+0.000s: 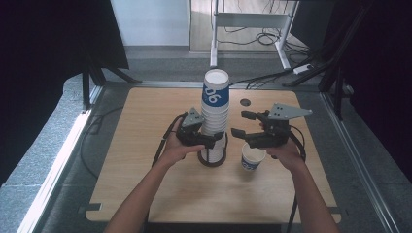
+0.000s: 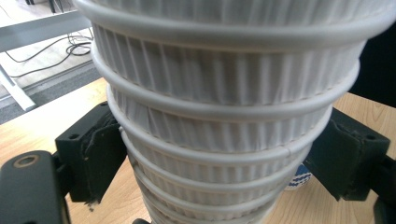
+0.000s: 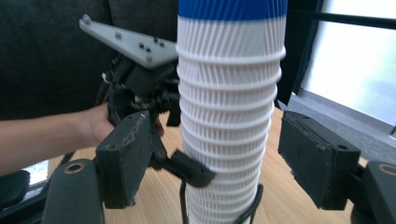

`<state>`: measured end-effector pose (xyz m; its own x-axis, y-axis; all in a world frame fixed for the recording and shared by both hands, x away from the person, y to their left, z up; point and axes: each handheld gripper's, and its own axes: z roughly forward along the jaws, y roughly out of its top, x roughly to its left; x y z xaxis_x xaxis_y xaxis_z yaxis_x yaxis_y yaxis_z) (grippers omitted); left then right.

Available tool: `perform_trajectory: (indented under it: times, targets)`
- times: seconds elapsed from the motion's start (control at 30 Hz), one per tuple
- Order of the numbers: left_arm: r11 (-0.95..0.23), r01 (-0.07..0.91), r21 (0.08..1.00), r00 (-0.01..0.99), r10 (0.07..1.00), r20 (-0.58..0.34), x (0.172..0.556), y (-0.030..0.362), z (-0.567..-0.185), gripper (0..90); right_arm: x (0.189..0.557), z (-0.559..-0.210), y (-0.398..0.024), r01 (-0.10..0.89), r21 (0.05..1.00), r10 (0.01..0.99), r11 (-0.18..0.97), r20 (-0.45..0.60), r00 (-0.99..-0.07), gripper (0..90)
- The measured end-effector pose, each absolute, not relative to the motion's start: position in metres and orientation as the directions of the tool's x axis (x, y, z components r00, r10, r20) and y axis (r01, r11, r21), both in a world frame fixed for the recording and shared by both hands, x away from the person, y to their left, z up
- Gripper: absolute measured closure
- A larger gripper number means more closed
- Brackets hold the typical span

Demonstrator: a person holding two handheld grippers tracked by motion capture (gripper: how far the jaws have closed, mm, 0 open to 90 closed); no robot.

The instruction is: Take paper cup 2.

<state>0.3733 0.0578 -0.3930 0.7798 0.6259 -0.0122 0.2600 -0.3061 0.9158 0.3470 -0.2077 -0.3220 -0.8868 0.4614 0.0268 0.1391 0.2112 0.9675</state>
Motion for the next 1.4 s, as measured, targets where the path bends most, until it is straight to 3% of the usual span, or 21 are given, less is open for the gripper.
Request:
perform_trajectory:
  times: [0.4,1.4]
  targets:
    - [-0.303,0.263,0.916,0.777,0.629,-0.014,0.373,0.057,-0.393,12.6,0.360,-0.290,-0.197,0.125,0.973,0.430,0.195,0.030,-0.902,23.6]
    - [-0.298,0.267,0.916,0.772,0.635,-0.019,0.373,0.054,-0.393,12.6,0.393,-0.253,-0.167,0.104,0.979,0.402,0.173,0.027,-0.915,21.7]
